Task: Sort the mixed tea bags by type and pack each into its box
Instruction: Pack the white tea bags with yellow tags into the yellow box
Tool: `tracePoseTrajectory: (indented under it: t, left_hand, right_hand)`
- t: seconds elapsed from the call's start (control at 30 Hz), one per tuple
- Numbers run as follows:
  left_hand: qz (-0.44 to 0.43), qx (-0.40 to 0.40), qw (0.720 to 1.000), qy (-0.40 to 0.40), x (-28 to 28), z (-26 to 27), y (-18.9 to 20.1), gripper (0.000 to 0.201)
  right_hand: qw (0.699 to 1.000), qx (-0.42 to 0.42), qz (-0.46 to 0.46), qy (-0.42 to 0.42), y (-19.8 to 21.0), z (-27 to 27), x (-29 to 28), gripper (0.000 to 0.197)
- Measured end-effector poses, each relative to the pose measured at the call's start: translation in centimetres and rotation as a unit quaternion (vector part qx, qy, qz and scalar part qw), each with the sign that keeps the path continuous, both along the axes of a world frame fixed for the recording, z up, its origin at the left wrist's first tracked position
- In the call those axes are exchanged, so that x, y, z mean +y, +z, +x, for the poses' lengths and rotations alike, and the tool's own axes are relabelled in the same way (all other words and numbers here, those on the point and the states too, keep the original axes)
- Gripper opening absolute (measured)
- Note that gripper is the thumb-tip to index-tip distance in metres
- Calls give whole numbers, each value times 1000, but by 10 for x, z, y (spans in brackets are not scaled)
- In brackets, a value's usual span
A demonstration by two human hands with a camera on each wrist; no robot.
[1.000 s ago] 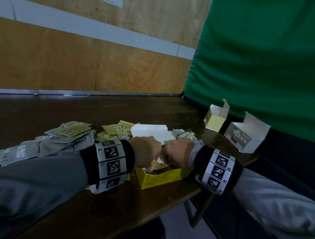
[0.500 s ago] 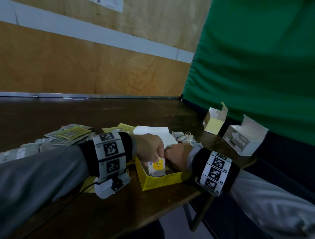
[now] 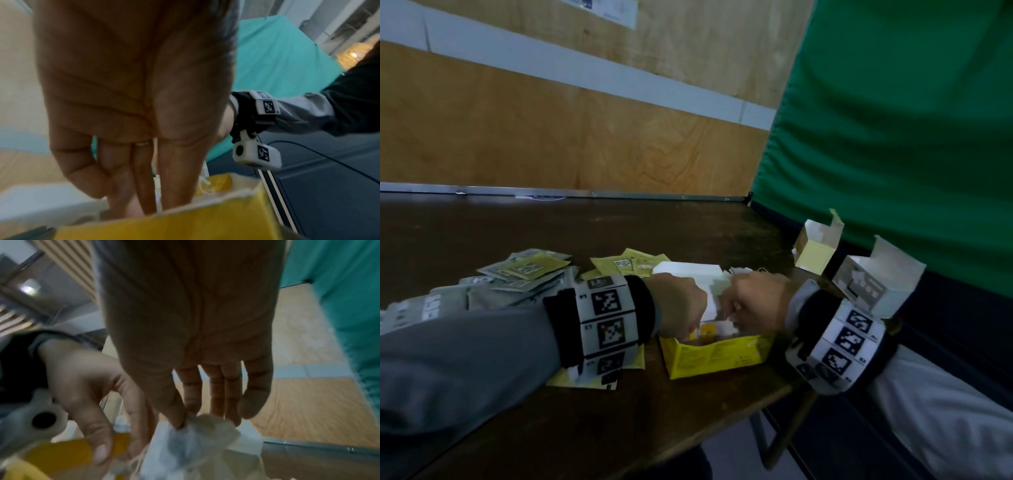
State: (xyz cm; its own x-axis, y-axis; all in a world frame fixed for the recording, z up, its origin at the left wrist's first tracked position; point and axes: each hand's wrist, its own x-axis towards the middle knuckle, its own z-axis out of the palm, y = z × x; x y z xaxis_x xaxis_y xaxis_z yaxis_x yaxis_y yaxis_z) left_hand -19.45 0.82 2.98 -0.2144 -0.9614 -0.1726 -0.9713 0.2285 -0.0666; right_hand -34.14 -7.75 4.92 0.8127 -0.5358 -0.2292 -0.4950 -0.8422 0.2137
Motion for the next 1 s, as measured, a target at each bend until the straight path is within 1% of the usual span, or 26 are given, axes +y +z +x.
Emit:
tracePoseTrajectory:
  t: [0.03, 0.07, 0.1, 0.17, 0.23, 0.3, 0.37, 0.4, 0.47, 0.53, 0.57, 0.6, 0.63, 0.67, 0.7, 0.73, 0.77, 0.8, 0.87, 0.9, 0.93, 0.97, 1.0]
  left_hand:
    - [6, 17, 1000, 0, -1, 1, 1, 27]
    - [4, 49, 999, 3, -2, 1, 4, 30]
    - [-7, 91, 996, 10, -3, 2, 6, 31]
    - [-46, 166, 985, 21, -6, 0, 13, 36]
    - [-47, 201, 978, 38, -8, -1, 17, 50]
    - [-26, 211, 976, 42, -10, -3, 18, 56]
    - [-22, 216, 975, 43, -11, -4, 16, 46]
    - [-26, 222, 974, 44, -11, -5, 15, 40]
    - [-29, 248, 967, 49, -12, -5, 14, 36]
    - [-23, 266, 962, 56, -10, -4, 16, 31]
    - [-23, 268, 961, 59, -9, -2, 17, 32]
    - [-26, 268, 961, 58, -8, 0, 18, 33]
    - [-32, 269, 961, 56, -7, 3, 19, 31]
    - [-37, 271, 960, 56, -7, 5, 19, 29]
    - [-40, 274, 959, 56, -7, 9, 20, 27]
    - [-39, 276, 959, 58, -6, 13, 21, 26]
    - [-37, 278, 958, 60, -6, 17, 23, 25]
    - [-35, 281, 957, 61, -5, 20, 24, 24]
    - [-37, 289, 954, 64, -3, 27, 26, 23]
    - [-41, 289, 954, 66, -1, 30, 26, 23]
    - [-45, 284, 955, 67, 0, 32, 26, 22]
    - [-48, 274, 958, 67, 2, 34, 24, 23]
    - [-50, 256, 963, 64, 5, 35, 22, 26]
  right_hand:
    - [999, -32, 10, 1, 3, -4, -1, 13]
    - [997, -70, 24, 0, 5, -8, -2, 10]
    - [993, -113, 40, -1, 8, -12, -2, 7]
    - [978, -197, 74, -12, 10, -18, -3, 8]
    - [956, -263, 122, -37, 8, -21, -1, 9]
    - [935, -305, 169, -60, 5, -23, 0, 8]
    - [918, -330, 203, -81, 2, -25, 1, 10]
    - [914, -339, 206, -85, -1, -25, -1, 16]
    - [911, -362, 178, -79, -4, -26, -4, 28]
    - [910, -393, 116, -61, -6, -24, -3, 31]
    - [914, -395, 85, -45, -6, -24, -2, 29]
    - [923, -377, 70, -29, -6, -24, -1, 26]
    - [935, -343, 88, -17, -6, -24, 1, 25]
    - [944, -303, 132, -10, -5, -26, 2, 25]
    - [943, -273, 190, -14, -2, -29, 2, 24]
    - [931, -269, 246, -25, 2, -32, 0, 24]
    - [913, -288, 286, -38, 6, -35, -4, 23]
    - [895, -321, 306, -50, 11, -38, -11, 20]
    - [869, -386, 298, -86, 19, -45, -28, 14]
    - [867, -403, 275, -106, 20, -48, -40, 12]
    - [877, -397, 239, -129, 19, -49, -52, 11]
    - [900, -360, 190, -155, 15, -51, -66, 13]
    - [930, -290, 132, -181, 7, -52, -82, 20]
